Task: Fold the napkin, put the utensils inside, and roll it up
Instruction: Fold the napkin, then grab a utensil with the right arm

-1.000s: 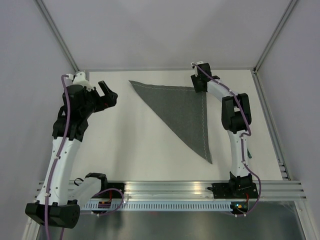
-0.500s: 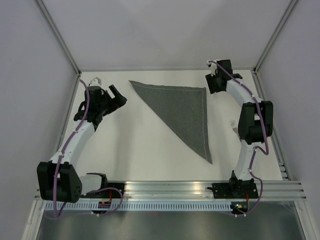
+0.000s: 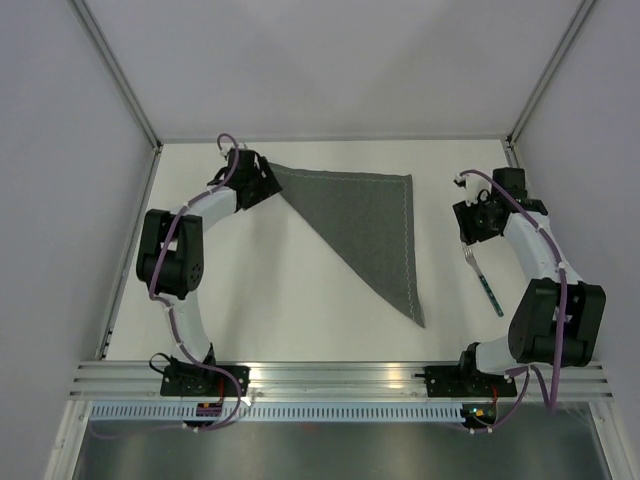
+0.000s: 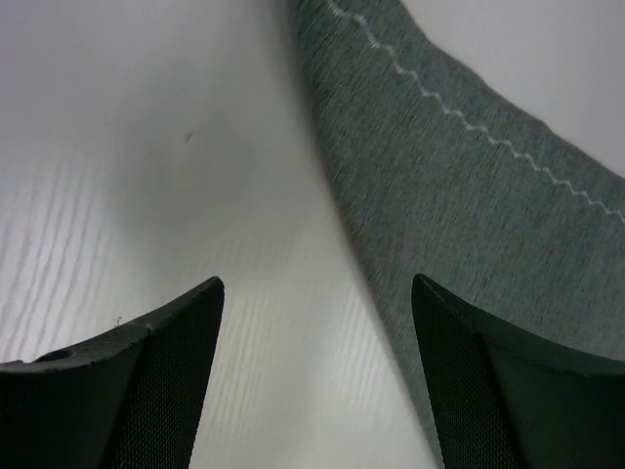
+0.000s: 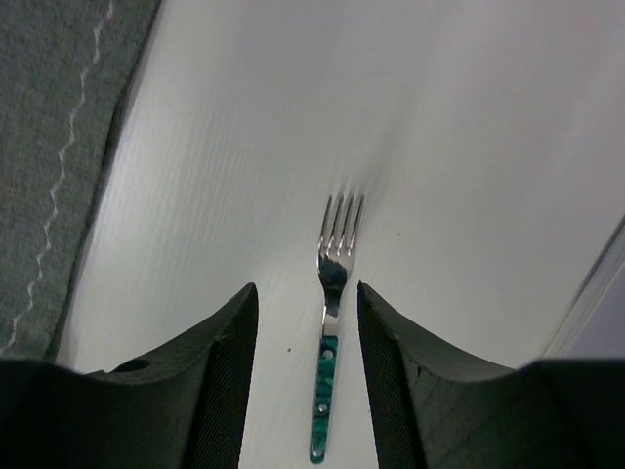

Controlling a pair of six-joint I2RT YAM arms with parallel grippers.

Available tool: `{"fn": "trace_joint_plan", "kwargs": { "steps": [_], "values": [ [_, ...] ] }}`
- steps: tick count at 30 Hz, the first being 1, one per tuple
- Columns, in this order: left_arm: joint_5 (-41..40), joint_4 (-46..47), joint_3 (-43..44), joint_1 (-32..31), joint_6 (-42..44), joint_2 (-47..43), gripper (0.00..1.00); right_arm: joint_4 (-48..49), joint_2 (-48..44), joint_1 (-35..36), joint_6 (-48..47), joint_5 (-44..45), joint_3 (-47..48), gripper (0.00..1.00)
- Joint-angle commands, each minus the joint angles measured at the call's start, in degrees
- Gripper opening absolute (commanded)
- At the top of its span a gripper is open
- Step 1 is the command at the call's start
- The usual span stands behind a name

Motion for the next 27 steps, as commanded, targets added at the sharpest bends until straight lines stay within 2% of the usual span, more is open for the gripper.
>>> {"fn": "trace_joint_plan", "kwargs": {
  "steps": [1, 5, 10, 17, 20, 27],
  "values": [
    [-4.88, 0.49, 10.75, -2.13, -1.63, 5.54, 0.81, -3.74, -2.58, -3.99, -6.70, -3.79, -1.28, 0.51],
    [-14.01, -5.66, 19.48, -5.03, 0.30, 12.57, 0.81, -7.52, -1.96, -8.30, -10.14, -7.66, -0.93, 0.51],
    [-18.69, -11.99, 28.79, -6.18, 1.01, 20.66, 0.76, -8.66, -0.91, -10.24, -12.42, -9.51, -1.63, 0.50],
    [-20.63, -14.38, 30.74, -6.44, 1.09, 23.48, 0.66, -9.81, 1.90, -11.21, -15.33, -10.30, -2.43, 0.50],
    [-20.37, -17.43, 32.67, -6.44, 1.18, 24.62, 0.56, -10.42, 2.87, -11.30, -15.68, -10.65, -1.81, 0.50],
    [-19.92, -22.28, 36.81, -6.62, 1.27, 27.26, 0.26, -10.34, 4.63, -11.56, -16.21, -10.13, -0.93, 0.49]
  ]
}}
